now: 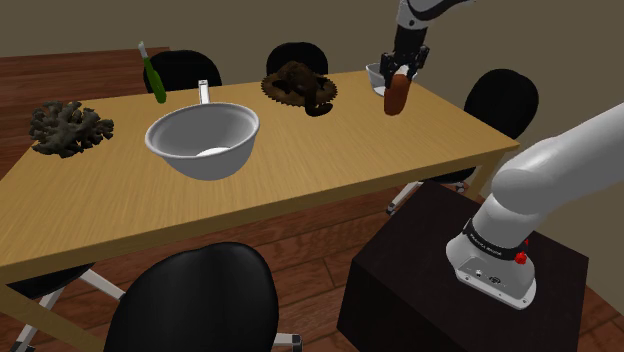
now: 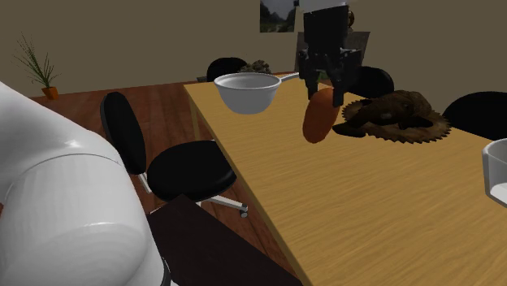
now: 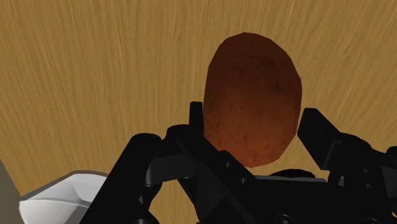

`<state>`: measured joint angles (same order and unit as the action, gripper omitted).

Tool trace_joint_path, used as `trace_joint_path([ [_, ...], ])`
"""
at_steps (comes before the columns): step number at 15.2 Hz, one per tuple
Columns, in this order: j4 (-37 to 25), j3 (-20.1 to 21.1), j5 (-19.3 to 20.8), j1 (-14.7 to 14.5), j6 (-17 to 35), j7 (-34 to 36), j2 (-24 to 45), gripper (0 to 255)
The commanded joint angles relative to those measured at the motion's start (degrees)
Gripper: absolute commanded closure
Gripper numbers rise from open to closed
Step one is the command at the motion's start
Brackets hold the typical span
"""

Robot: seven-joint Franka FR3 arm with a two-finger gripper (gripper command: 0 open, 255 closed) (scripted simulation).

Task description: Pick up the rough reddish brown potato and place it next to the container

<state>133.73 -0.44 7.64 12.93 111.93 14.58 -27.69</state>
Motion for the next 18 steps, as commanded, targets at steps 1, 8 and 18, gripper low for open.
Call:
trace_joint_path([
  [1, -0.5, -2.2, 0.8, 1.1, 0.5, -2.8, 0.6, 255],
  [8, -4.9, -9.6, 2.3, 4.4, 2.4, -12.6, 5.6, 255],
  [18, -16.6, -19.5, -0.1, 8.1, 4.0, -27.3, 17.5, 255],
])
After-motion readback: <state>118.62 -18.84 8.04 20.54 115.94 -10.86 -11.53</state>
